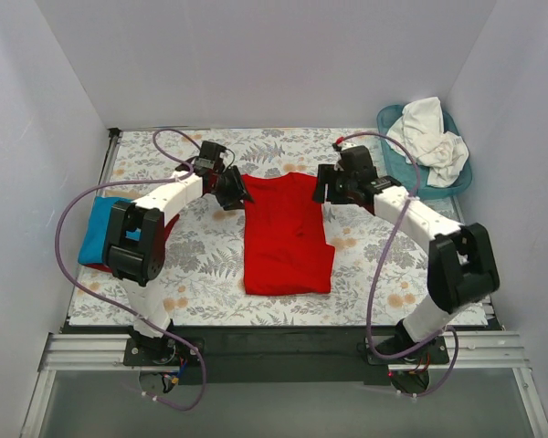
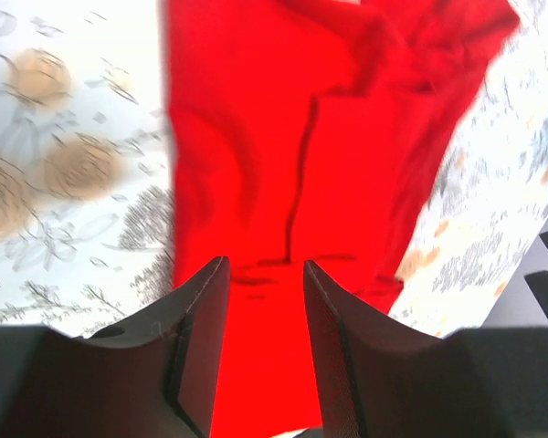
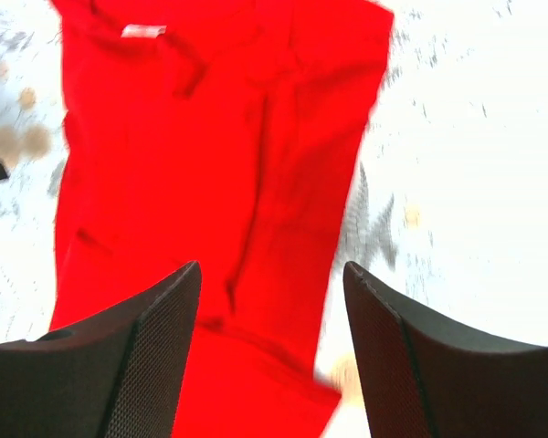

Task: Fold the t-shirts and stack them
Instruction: Fold the tshirt

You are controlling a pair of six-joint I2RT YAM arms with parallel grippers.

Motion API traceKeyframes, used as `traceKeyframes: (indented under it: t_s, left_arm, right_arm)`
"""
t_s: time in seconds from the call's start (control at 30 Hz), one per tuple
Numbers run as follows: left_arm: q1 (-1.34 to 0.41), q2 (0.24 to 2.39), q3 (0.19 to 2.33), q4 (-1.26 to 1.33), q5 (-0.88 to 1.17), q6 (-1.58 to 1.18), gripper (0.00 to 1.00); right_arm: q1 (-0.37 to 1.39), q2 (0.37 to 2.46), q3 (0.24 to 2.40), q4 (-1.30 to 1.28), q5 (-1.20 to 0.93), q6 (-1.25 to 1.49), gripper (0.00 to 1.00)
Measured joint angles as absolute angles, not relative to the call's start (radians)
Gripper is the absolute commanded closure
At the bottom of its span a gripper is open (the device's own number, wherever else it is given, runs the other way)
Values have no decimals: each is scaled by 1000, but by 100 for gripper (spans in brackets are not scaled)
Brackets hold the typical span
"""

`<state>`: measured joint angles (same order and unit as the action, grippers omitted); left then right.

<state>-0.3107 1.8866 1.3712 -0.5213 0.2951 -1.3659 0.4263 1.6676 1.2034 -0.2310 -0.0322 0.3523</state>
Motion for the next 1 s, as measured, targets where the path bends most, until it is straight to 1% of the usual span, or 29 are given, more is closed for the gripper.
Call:
traceKeyframes:
  t_s: [0.1, 0.23, 0.47, 0.9, 1.0]
  left_arm:
    - [-344, 1858, 1358, -532, 296, -1330, 65]
    - [-382, 1854, 1309, -548, 296, -1302, 64]
    - [-390, 1864, 1282, -571, 295, -1271, 64]
    - [-394, 1943, 1282, -538, 341, -1245, 64]
    - [-398, 1943, 1282, -525, 357, -1246, 64]
  right_arm:
    - [426, 1541, 1091, -232, -33, 365, 32]
    - [426, 1477, 965, -241, -40, 379, 32]
    - [426, 1475, 851, -256, -56, 400, 32]
    - [426, 1513, 775, -198, -81, 438, 32]
    - [427, 1516, 769, -176, -89, 443, 35]
